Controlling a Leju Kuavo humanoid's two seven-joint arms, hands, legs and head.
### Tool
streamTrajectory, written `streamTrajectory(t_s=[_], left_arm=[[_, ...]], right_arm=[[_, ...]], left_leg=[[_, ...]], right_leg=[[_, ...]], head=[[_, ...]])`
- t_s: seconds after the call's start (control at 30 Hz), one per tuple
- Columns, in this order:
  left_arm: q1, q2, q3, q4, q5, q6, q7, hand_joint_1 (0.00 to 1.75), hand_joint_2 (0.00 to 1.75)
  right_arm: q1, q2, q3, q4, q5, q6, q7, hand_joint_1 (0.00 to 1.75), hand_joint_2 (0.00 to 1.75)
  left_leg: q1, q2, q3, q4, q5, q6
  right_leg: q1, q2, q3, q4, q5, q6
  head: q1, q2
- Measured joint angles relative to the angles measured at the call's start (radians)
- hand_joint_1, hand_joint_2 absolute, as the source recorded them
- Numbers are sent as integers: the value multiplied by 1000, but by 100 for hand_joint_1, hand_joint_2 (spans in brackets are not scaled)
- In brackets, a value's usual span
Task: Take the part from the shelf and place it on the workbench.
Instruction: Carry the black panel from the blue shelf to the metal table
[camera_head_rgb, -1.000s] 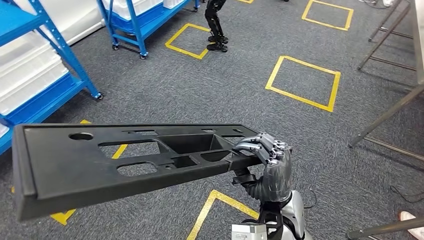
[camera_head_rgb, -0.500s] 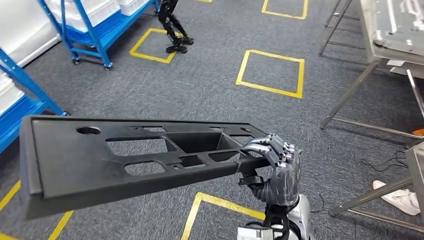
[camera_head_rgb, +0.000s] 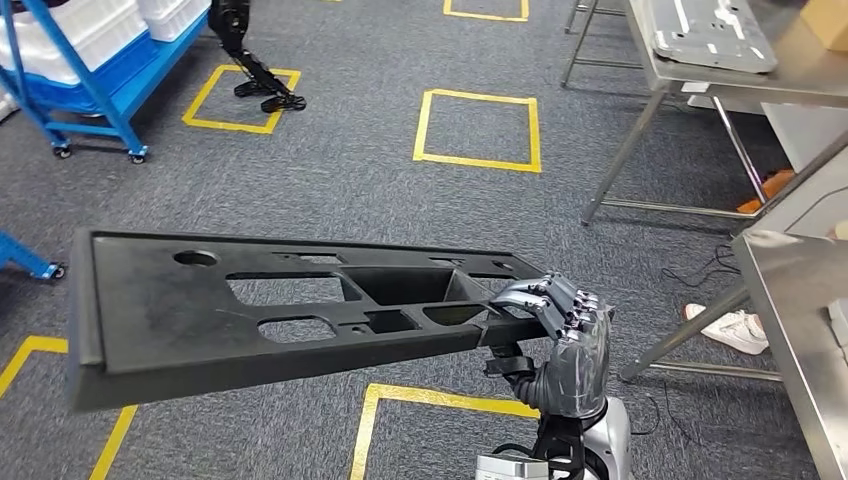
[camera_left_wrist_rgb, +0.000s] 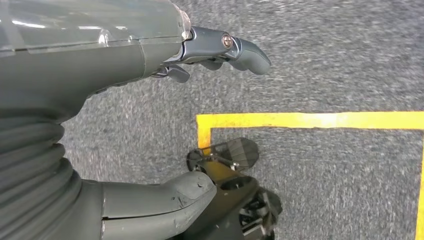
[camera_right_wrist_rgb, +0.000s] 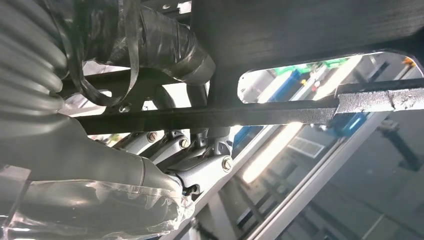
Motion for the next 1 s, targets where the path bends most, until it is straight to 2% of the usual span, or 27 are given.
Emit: streamTrajectory(t_s=[0.03,0.1,0.13,0.17,0.2,0.23,0.27,0.3,0.33,0.37,0.4,0.43,0.47,0.5,0.53,0.57,0.6,0.63,0.67,0.7,0.77,0.8,0.83,0.87,0.9,0.93,1.0], left_arm=[[-1,0,0,0,1,0,1,0,175],[-4,0,0,0,3,-2,1,0,175],[-6,0,0,0,4,-4,1,0,175],[-7,0,0,0,5,-6,1,0,175],[-8,0,0,0,6,-8,0,0,175],[-7,0,0,0,7,-11,1,0,175],[-6,0,0,0,7,-14,2,0,175],[-3,0,0,0,7,-18,3,0,175],[-2,0,0,1,7,-22,5,0,175],[-1,0,0,1,6,-25,6,0,175],[-1,0,0,2,5,-28,7,0,175],[-2,0,0,2,3,-30,9,0,175],[-3,0,0,2,0,-31,10,0,175],[-4,0,0,3,-2,-31,11,0,175],[-5,0,-1,3,-4,-32,13,0,175],[-6,0,-1,3,-6,-32,14,0,175],[-7,0,-3,3,-7,-32,15,0,175],[-8,1,-5,3,-9,-32,16,0,175],[-9,1,-7,3,-10,-32,17,0,175],[-10,1,-10,3,-12,-31,17,0,175],[-11,1,-14,3,-13,-31,17,0,175],[-10,2,-15,3,-13,-31,18,0,175],[-10,2,-16,3,-13,-31,18,0,175],[-10,3,-17,3,-13,-31,19,0,175],[-10,3,-18,3,-13,-31,19,0,175],[-11,3,-19,3,-13,-31,19,0,175],[-12,1,-22,4,-13,-32,19,0,175]], right_arm=[[0,0,0,-2,1,3,2,175,175],[2,-1,-2,-4,1,7,4,175,175],[3,-1,-2,-6,2,8,4,175,175],[4,-1,-3,-8,3,9,4,175,175],[4,-2,-3,-10,6,11,4,175,175],[4,-2,-4,-11,9,13,5,175,175],[4,-2,-4,-11,12,16,5,175,175],[6,-3,-4,-11,16,18,5,175,175],[9,-3,-4,-12,19,19,5,175,175],[12,-3,-5,-14,22,18,5,175,175],[15,-3,-5,-17,25,18,5,175,175],[18,-3,-6,-20,27,17,6,175,175],[21,-3,-7,-23,28,16,6,175,175],[23,-3,-8,-26,28,16,8,175,175],[25,-3,-8,-28,29,15,10,175,175],[29,-3,-10,-30,30,15,13,175,175],[34,-3,-11,-32,32,14,16,175,175],[39,-3,-12,-35,35,14,18,175,175],[43,-3,-15,-38,39,15,20,175,175],[45,-3,-17,-40,41,15,21,175,175],[46,-4,-21,-43,43,15,22,175,175],[47,-4,-23,-43,43,15,22,175,175],[48,-4,-25,-43,43,16,22,175,175],[50,-4,-26,-43,43,16,22,175,175],[50,-4,-28,-44,43,16,22,175,175],[50,-5,-30,-46,43,15,22,175,175],[49,-5,-35,-54,43,15,22,175,175]], left_leg=[[-1,8,2,0,-3,-4],[-3,23,8,-2,-6,-13],[-1,17,10,1,-12,-18],[0,-1,6,18,-25,-22],[1,-27,-9,56,-49,-25],[3,-54,-37,115,-79,-28],[4,-69,-71,185,-111,-30],[4,-75,-104,247,-132,-33],[5,-76,-125,283,-135,-35],[7,-77,-128,280,-116,-37],[9,-81,-113,238,-80,-38],[13,-95,-87,172,-40,-40],[18,-122,-63,109,-12,-41],[21,-147,-44,65,2,-39],[23,-167,-36,42,3,-36],[21,-173,-34,38,-1,-31],[19,-162,-33,35,0,-23],[18,-149,-31,30,3,-16],[18,-137,-28,24,7,-9],[18,-123,-26,18,10,-2],[13,-95,-23,14,11,6],[10,-80,-23,14,9,9],[7,-65,-23,14,8,10],[5,-52,-22,14,6,11],[3,-39,-20,14,4,12],[1,-28,-16,13,1,11],[-2,-9,-8,12,-4,9]], right_leg=[[6,-7,10,-21,1,-6],[8,10,11,-26,2,-16],[6,19,14,-32,4,-21],[2,28,19,-39,7,-27],[-2,36,23,-45,10,-33],[-4,45,25,-47,11,-36],[-5,55,25,-47,10,-39],[-5,67,25,-47,10,-39],[-5,80,25,-45,10,-39],[-6,94,25,-42,9,-38],[-8,109,25,-37,6,-36],[-10,122,24,-30,3,-32],[-11,135,20,-21,-2,-26],[-11,148,13,-12,-4,-20],[-12,159,5,-6,-5,-14],[-14,171,-2,-4,-3,-7],[-16,184,-7,-5,1,0],[-19,186,-9,-5,2,6],[-18,172,-15,5,-4,10],[-17,146,-28,33,-21,13],[-14,83,-83,147,-81,18],[-14,67,-114,209,-106,19],[-15,59,-134,250,-117,19],[-14,56,-137,255,-109,16],[-12,53,-117,219,-83,12],[-8,43,-80,152,-48,5],[9,-2,-9,25,-5,-17]], head=[[0,0],[0,0],[0,0],[0,0],[0,0],[0,0],[0,0],[0,0],[0,0],[0,0],[-1,0],[-1,0],[-1,0],[0,0],[0,0],[0,0],[0,0],[0,0],[0,0],[0,0],[1,0],[1,0],[1,0],[1,0],[1,0],[1,0],[1,0]])
